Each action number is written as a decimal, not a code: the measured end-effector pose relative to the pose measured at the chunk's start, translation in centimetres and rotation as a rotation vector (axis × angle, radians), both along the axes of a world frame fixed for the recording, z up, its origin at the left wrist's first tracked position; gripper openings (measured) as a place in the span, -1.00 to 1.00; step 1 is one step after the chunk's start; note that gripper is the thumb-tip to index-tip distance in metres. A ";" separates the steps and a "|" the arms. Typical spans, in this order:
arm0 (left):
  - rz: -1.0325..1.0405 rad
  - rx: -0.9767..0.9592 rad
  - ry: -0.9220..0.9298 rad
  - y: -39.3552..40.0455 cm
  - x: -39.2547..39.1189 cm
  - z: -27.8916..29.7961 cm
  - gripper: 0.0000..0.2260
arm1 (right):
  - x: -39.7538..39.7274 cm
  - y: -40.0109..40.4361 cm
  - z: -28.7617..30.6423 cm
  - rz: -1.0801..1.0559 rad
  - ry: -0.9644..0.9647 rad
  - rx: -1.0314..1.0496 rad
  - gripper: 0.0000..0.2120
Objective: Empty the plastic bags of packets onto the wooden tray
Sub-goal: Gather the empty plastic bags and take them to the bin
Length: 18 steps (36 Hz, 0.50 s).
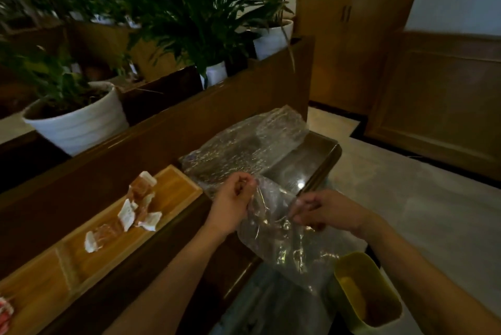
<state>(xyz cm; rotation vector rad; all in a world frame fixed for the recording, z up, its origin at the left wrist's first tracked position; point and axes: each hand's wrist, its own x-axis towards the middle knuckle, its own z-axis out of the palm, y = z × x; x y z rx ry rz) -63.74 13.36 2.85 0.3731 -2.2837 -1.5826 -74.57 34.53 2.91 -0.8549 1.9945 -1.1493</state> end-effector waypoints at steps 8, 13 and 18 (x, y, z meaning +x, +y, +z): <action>0.210 -0.548 -0.077 -0.2 -4.1 -1.3 -0.89 | -4.2 3.9 -1.4 -0.251 -0.113 -0.117 -0.90; 0.235 -1.073 -0.229 -0.2 -5.9 -1.9 -0.47 | -5.9 5.5 -2.4 -0.361 -0.165 -0.206 -0.86; 0.223 -1.045 -0.495 -0.4 -7.5 -1.4 -0.28 | -6.7 5.8 -3.7 -0.444 -0.212 -0.207 -0.88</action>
